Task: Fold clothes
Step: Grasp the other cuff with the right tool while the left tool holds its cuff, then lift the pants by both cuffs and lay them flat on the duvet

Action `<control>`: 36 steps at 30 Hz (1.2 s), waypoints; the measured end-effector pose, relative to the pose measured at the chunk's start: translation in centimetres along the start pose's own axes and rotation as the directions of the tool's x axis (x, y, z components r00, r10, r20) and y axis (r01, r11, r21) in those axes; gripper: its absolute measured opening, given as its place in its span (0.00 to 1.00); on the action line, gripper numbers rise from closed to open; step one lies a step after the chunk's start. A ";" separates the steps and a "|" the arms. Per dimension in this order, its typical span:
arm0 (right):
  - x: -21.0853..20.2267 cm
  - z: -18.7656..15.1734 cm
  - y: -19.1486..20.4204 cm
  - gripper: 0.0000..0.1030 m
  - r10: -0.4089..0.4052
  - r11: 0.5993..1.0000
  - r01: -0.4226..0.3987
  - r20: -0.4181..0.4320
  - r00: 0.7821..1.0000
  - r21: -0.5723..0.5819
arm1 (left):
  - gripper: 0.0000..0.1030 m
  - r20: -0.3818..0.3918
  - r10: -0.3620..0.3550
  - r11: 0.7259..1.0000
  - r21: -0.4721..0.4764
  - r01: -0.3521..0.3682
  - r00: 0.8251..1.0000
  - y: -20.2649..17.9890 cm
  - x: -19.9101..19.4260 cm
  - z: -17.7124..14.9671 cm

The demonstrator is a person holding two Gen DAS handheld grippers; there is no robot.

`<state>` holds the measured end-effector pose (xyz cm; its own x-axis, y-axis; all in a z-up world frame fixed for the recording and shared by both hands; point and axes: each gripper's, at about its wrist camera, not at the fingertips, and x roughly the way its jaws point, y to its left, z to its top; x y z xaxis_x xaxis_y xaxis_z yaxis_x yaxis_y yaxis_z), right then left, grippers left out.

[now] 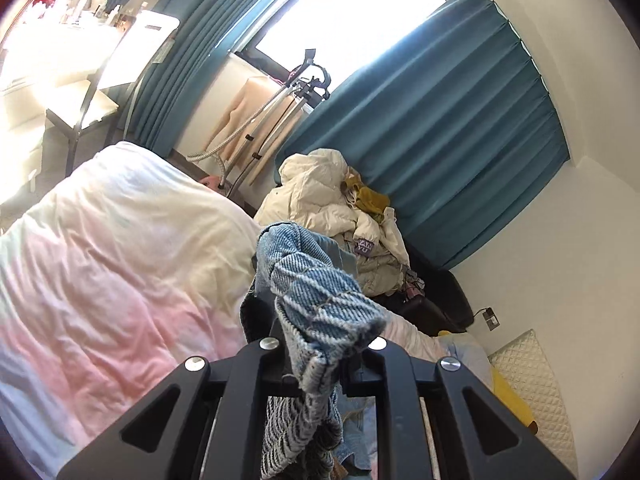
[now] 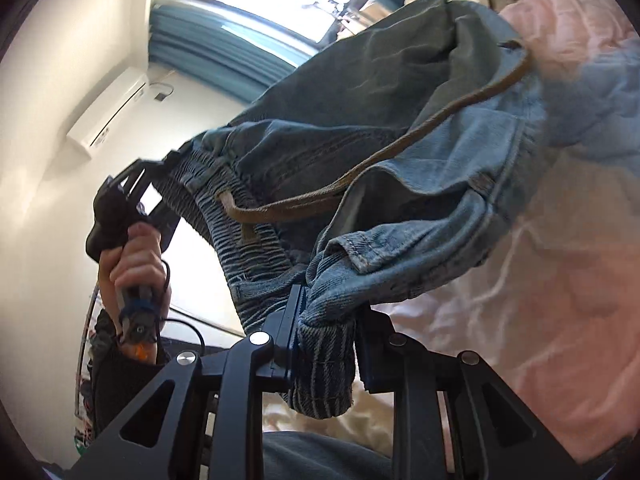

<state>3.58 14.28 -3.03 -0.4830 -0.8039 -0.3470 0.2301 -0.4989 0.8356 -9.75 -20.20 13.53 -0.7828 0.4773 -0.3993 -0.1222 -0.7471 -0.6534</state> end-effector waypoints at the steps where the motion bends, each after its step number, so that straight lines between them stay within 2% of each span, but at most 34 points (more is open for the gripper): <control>1: 1.6 -0.2 0.8 0.21 0.024 1.000 -0.024 -0.027 0.999 -0.011 | 0.12 0.016 0.019 1.000 0.006 -0.019 1.000 0.7 -0.7 0.9; 5: 8.0 -1.0 4.0 0.21 0.094 0.993 -0.102 -0.137 0.986 -0.052 | 0.12 0.056 0.127 0.992 0.016 -0.128 0.990 4.4 -1.9 4.1; 9: 14.2 -1.1 5.6 0.21 0.065 0.987 -0.097 -0.224 0.972 -0.131 | 0.12 0.057 0.239 0.971 0.001 -0.239 0.969 10.0 -0.7 5.8; 12: 18.3 -1.1 4.3 0.21 0.005 0.985 -0.051 -0.263 0.965 -0.167 | 0.12 0.041 0.319 0.948 -0.020 -0.318 0.947 14.8 1.7 5.8; 15: 21.9 -1.0 2.1 0.22 -0.075 0.980 0.014 -0.302 0.950 -0.198 | 0.12 -0.014 0.378 0.923 -0.067 -0.378 0.926 19.6 4.5 4.8; 18: 24.4 -1.0 -0.2 0.22 -0.126 0.977 0.058 -0.337 0.933 -0.204 | 0.12 -0.041 0.429 0.901 -0.056 -0.431 0.902 23.0 6.6 3.5; 21: 25.1 -0.8 -1.4 0.22 -0.124 0.977 0.057 -0.334 0.934 -0.204 | 0.12 -0.036 0.435 0.897 -0.067 -0.437 0.900 25.2 7.5 2.8; 26: 25.1 -0.5 -1.2 0.22 -0.120 0.978 0.051 -0.341 0.932 -0.205 | 0.13 -0.032 0.430 0.900 -0.068 -0.431 0.902 25.8 7.9 2.7; 29: 25.1 -0.9 -0.1 0.26 -0.154 0.967 0.070 -0.338 0.929 -0.247 | 0.19 -0.048 0.444 0.893 -0.060 -0.446 0.895 25.1 7.6 2.8; 32: 23.5 -0.2 1.6 0.32 -0.205 0.950 0.105 -0.337 0.919 -0.293 | 0.30 -0.060 0.496 0.867 -0.027 -0.498 0.866 23.8 7.0 2.8; 34: 22.4 0.0 2.9 0.40 -0.225 0.941 0.114 -0.339 0.913 -0.318 | 0.44 -0.031 0.530 0.848 0.022 -0.529 0.848 22.5 5.9 2.5; 36: 21.9 -0.3 3.8 0.49 -0.239 0.934 0.120 -0.340 0.910 -0.335 | 0.49 -0.003 0.540 0.840 0.055 -0.539 0.842 21.3 4.5 2.1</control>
<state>-5.90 -5.34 -7.55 -0.2072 -0.7220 -0.6601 0.4400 -0.6715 0.5963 -17.15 -34.94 -0.78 -0.7230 -0.0006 -0.6908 0.2857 -0.9107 -0.2982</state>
